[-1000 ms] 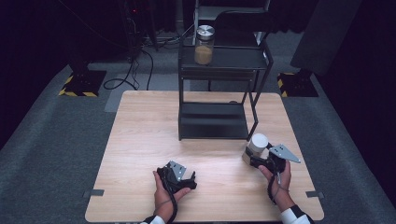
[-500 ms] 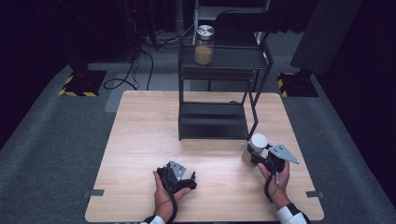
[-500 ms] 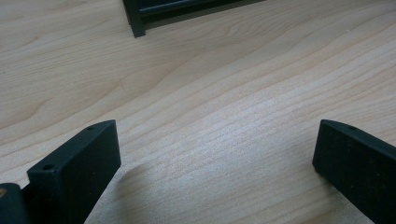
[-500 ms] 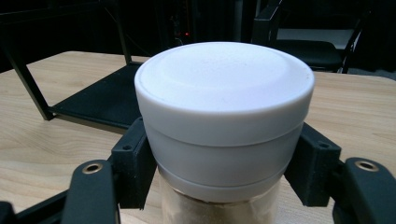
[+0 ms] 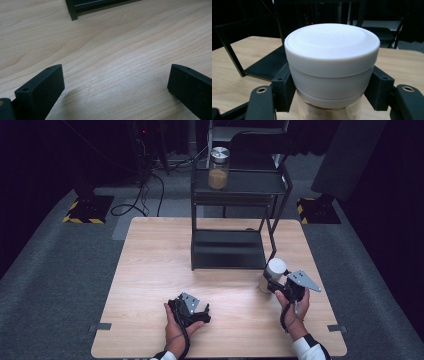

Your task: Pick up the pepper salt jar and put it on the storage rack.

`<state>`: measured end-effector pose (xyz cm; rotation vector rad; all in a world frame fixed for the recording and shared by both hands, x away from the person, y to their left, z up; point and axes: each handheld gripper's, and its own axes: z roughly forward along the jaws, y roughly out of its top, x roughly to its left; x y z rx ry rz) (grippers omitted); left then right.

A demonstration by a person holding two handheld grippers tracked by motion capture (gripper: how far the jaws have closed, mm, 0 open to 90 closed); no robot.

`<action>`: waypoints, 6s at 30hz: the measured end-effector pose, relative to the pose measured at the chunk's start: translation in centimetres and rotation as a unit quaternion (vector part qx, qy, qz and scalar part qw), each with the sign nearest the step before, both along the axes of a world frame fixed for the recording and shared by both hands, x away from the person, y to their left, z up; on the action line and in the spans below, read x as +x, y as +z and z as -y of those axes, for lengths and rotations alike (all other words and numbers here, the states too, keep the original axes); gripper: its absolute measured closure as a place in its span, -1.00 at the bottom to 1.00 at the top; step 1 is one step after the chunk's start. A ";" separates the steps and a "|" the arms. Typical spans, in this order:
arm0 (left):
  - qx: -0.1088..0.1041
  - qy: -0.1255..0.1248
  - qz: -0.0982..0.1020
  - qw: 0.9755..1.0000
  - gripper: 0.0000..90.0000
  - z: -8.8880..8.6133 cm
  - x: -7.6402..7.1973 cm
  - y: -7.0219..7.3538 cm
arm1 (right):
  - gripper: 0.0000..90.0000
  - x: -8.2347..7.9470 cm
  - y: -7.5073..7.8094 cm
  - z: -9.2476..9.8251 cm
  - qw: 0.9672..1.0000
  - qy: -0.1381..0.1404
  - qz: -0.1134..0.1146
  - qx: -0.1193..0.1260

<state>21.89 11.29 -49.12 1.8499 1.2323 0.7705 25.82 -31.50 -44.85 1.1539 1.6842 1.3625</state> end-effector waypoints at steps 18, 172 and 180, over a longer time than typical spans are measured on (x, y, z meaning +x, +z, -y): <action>0.005 0.001 0.005 1.000 -0.99 0.2 -0.1 -0.1 | -0.24 3.3 8.9 -2.7 0.999 0.017 0.047 -0.001; 0.005 -0.001 0.004 1.000 -0.99 0.2 -0.1 0.0 | -0.99 5.5 18.2 -4.1 0.993 -0.029 0.112 -0.034; 0.006 -0.001 0.006 1.000 -0.99 0.3 -0.1 -0.1 | -0.99 4.4 15.6 -3.3 0.995 -0.023 0.093 -0.036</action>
